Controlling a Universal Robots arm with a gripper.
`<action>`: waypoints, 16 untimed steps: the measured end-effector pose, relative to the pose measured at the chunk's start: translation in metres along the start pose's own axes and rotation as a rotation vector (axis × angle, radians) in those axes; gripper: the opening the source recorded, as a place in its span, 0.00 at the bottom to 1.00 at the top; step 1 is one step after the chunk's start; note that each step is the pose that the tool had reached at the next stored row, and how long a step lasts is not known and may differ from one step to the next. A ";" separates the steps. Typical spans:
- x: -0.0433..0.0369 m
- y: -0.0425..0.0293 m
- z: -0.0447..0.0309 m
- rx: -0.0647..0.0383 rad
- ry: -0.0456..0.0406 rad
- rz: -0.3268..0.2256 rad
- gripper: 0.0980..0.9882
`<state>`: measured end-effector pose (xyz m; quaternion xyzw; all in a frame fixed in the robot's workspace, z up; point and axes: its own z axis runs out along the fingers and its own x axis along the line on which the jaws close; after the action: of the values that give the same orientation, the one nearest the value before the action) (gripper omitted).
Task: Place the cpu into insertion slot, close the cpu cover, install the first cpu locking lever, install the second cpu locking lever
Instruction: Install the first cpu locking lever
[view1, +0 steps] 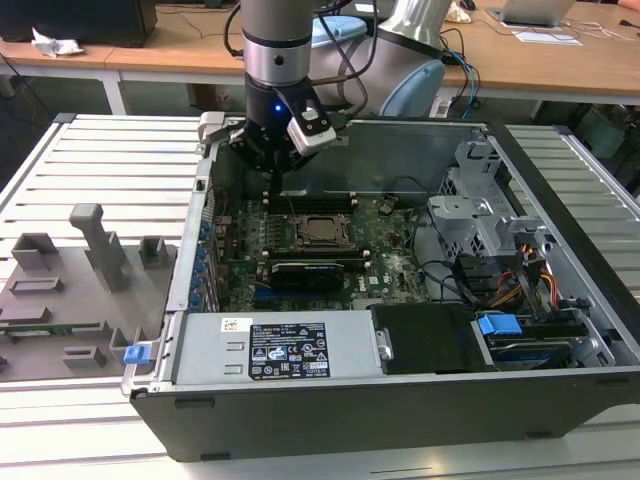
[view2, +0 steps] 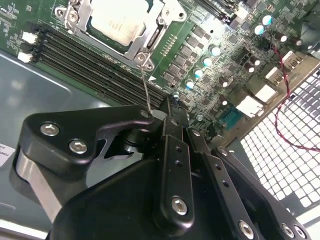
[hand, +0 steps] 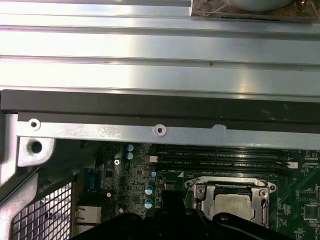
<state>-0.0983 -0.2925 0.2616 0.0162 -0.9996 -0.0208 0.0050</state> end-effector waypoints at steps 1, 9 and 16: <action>-0.0015 0.0000 0.0001 0.000 -0.0001 0.000 0.01; -0.0127 -0.0004 0.0000 0.000 -0.0001 0.000 0.01; -0.0215 -0.0007 -0.0001 0.000 -0.0001 0.000 0.01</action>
<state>-0.0769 -0.2925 0.2614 0.0162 -0.9996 -0.0206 0.0050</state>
